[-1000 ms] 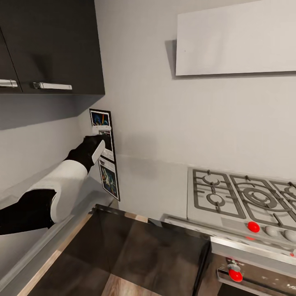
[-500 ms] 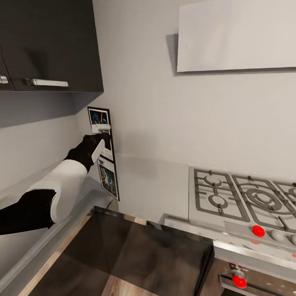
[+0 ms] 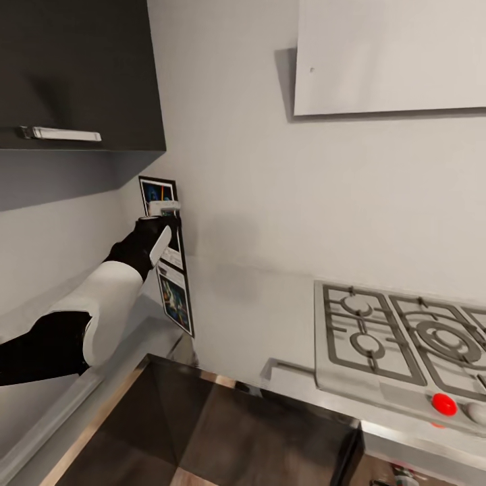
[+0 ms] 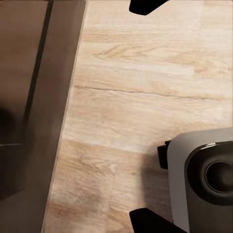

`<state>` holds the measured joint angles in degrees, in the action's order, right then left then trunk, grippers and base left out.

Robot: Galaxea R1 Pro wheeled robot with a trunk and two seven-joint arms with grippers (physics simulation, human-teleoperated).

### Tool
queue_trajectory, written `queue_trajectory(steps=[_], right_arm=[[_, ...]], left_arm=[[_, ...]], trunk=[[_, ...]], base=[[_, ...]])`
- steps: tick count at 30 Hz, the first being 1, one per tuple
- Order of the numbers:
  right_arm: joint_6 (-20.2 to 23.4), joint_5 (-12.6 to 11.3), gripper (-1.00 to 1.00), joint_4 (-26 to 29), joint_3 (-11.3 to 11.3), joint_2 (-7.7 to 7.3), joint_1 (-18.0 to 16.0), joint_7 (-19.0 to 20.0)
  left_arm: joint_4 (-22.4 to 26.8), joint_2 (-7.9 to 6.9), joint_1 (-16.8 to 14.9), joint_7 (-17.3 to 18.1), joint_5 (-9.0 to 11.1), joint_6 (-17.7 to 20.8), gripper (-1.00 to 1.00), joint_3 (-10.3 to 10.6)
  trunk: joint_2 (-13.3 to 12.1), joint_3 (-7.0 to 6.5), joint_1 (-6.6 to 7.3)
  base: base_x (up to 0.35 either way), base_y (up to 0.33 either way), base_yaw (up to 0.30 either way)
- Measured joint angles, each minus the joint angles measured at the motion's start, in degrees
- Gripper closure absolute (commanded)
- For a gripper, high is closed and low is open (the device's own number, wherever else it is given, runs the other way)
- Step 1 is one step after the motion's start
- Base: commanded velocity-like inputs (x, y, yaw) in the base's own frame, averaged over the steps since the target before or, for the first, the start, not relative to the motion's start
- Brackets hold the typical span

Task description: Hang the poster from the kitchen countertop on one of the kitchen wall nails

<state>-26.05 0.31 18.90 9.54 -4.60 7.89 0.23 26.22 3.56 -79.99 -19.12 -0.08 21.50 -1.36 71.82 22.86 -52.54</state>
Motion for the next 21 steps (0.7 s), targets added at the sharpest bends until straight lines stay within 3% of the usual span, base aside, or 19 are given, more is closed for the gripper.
queue_trajectory(steps=[4, 14, 21], right_arm=[[0.1, 0.0, -1.0, 0.0, -0.1, 0.06, 0.0, 0.0], [0.0, 0.1, -1.0, -5.6, -0.2, 0.11, 0.0, 0.0], [0.0, 0.1, -1.0, -6.3, -0.3, 0.19, 0.0, 0.0]], left_arm=[[0.0, 0.0, 0.0, 0.0, 0.0, 0.0, -1.0, 0.0], [0.0, 0.0, 0.0, 0.0, 0.0, 0.0, -1.0, 0.0], [0.0, -0.01, 0.0, 0.1, 0.0, 0.1, -1.0, 0.0]], trunk=[[0.0, 0.0, 0.0], [0.0, 0.0, -0.01], [0.0, 0.0, -0.01]], base=[[0.31, 0.0, 0.0], [0.176, 0.038, 0.0], [0.169, 0.017, 0.0]])
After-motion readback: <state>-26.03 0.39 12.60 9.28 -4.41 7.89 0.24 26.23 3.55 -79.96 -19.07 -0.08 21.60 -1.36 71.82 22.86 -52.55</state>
